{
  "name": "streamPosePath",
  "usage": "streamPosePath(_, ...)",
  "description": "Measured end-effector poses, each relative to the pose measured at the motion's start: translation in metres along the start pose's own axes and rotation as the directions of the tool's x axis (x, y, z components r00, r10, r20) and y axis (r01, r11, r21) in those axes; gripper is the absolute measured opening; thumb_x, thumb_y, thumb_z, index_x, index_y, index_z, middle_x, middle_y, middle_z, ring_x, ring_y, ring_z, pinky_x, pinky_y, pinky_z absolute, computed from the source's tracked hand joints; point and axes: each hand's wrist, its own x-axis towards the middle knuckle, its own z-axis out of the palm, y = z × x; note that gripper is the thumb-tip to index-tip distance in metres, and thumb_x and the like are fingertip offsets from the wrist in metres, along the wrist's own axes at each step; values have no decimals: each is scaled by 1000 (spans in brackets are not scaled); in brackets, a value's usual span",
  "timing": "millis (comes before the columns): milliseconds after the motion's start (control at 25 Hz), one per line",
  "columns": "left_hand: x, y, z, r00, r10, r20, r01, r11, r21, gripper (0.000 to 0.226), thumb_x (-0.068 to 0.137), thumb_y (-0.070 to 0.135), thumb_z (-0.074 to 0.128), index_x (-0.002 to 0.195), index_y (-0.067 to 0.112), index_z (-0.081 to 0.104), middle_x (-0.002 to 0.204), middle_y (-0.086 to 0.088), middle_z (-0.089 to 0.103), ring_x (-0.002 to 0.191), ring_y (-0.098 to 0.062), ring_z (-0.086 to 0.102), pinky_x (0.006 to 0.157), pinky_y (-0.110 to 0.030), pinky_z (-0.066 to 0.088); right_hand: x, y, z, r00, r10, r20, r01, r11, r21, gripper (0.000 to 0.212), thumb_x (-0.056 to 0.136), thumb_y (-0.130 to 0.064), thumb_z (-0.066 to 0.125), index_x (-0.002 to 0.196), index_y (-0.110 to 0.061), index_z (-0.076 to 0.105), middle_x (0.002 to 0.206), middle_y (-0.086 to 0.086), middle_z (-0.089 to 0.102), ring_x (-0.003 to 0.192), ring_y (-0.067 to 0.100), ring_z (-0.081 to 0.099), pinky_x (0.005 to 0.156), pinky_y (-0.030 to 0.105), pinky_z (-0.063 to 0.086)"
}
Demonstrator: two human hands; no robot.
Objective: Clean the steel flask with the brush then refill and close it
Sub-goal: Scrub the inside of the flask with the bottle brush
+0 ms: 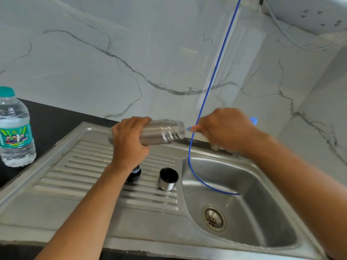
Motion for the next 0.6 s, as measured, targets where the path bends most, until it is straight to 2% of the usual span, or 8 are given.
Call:
streamPosePath(80,-2,2,0,997,80,22,-80,997,-18,67,57,-2,78,119,18,66,110,2,67,105,-23,60,97,-41,35,-2,-13,6,999,-33,28,33,999,-10,59,104,-62,21,107,-21,64,95,6,63,93,33,66,69,34,40)
streamPosePath(160,3,-10,-5,998,64,6,-64,998,-3,67,58,-1,78,120,19,66,112,1,68,107,-24,59,98,-45,36,-8,6,1,1000,12,23,-13,999,44,64,99,-68,16,103,-25,64,88,2,61,88,30,65,73,36,47)
streamPosePath(240,6,-18,-6,1000,-14,-7,14,1000,28,66,60,0,79,121,20,65,112,2,67,107,-24,59,97,-46,38,-11,27,-5,997,75,6,-75,997,11,66,96,-71,14,98,-27,63,77,-3,55,81,25,62,73,37,49)
streamPosePath(360,-2,-5,2,1000,-19,17,19,1000,12,67,59,0,79,122,18,65,111,2,67,106,-23,59,96,-42,35,-4,9,-1,999,48,5,-47,993,-109,56,105,-61,20,102,-21,60,82,0,56,83,30,63,66,34,40)
streamPosePath(480,-5,4,5,997,53,53,-53,999,-9,69,56,-1,79,121,19,66,110,3,67,105,-20,58,97,-36,31,0,-19,18,1000,7,2,-7,998,-70,44,109,-52,27,101,-20,55,97,5,66,80,31,62,63,34,37)
streamPosePath(600,-6,2,6,995,53,79,-55,998,18,71,53,-1,80,120,21,65,109,6,65,103,-19,57,97,-34,29,2,-21,38,1000,3,-22,-3,1000,-20,33,109,-46,32,99,-19,49,83,0,56,68,28,53,59,35,37)
